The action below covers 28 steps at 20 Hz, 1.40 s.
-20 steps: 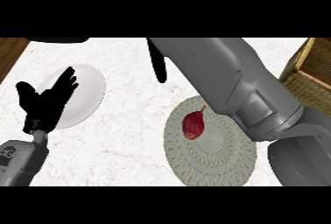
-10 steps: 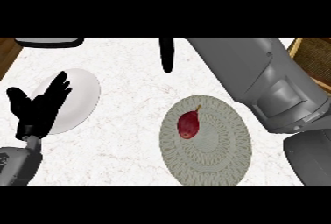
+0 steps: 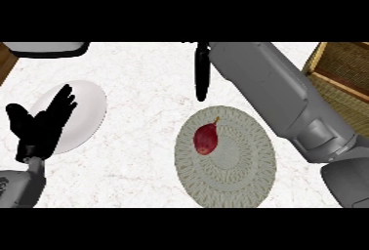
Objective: Pick the pear from the placemat and place it in the basket
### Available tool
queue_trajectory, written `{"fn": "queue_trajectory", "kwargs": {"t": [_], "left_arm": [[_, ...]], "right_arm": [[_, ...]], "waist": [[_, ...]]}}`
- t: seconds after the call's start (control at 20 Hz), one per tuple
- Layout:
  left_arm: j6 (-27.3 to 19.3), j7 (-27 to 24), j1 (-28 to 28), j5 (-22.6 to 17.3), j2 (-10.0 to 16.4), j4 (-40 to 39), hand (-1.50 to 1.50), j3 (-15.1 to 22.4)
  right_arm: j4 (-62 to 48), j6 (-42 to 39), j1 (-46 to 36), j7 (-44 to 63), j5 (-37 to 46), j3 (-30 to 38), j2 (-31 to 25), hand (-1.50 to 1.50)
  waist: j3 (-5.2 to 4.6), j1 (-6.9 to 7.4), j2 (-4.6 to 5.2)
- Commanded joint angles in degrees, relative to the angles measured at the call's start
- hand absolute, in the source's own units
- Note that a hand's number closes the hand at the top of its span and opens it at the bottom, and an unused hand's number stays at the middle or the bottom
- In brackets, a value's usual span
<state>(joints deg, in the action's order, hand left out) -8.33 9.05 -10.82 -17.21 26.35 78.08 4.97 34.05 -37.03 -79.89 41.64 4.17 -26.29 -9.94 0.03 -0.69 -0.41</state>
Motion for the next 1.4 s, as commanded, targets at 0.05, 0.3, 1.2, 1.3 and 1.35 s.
{"fn": "queue_trajectory", "kwargs": {"t": [0.05, 0.3, 1.2, 1.3, 1.35], "left_arm": [[0.87, 0.17, 0.64, 0.09, 0.36, -0.37, 0.0, -1.62], [0.24, -0.15, -2.38, 1.85, -2.53, -2.18, 0.0, -0.71], [6.87, 1.67, -2.51, 2.92, -2.2, -2.34, 0.0, -7.0], [5.12, 6.12, -1.56, 3.81, -2.65, 3.39, 0.0, -6.16], [8.68, 0.09, -2.61, 3.57, -1.92, -3.37, 0.0, -7.91]], "right_arm": [[12.08, 6.07, 11.76, -1.35, 3.7, -2.03, -1.41, -1.5], [14.55, 15.14, 20.23, -4.88, 8.21, -2.38, 0.85, -1.5], [15.62, 7.77, 31.06, -5.25, 20.03, -0.92, 2.9, -1.5], [14.61, 6.02, 29.03, -5.42, 19.56, 2.11, 2.87, -1.5], [9.82, 9.05, 27.8, -8.22, 21.39, 2.15, 5.02, -1.5]], "waist": [[0.01, -0.55, -0.12], [-0.01, 0.0, 0.29], [-0.04, 0.71, 0.38], [-0.02, 0.92, 0.35], [-0.04, 1.06, 0.54]]}}
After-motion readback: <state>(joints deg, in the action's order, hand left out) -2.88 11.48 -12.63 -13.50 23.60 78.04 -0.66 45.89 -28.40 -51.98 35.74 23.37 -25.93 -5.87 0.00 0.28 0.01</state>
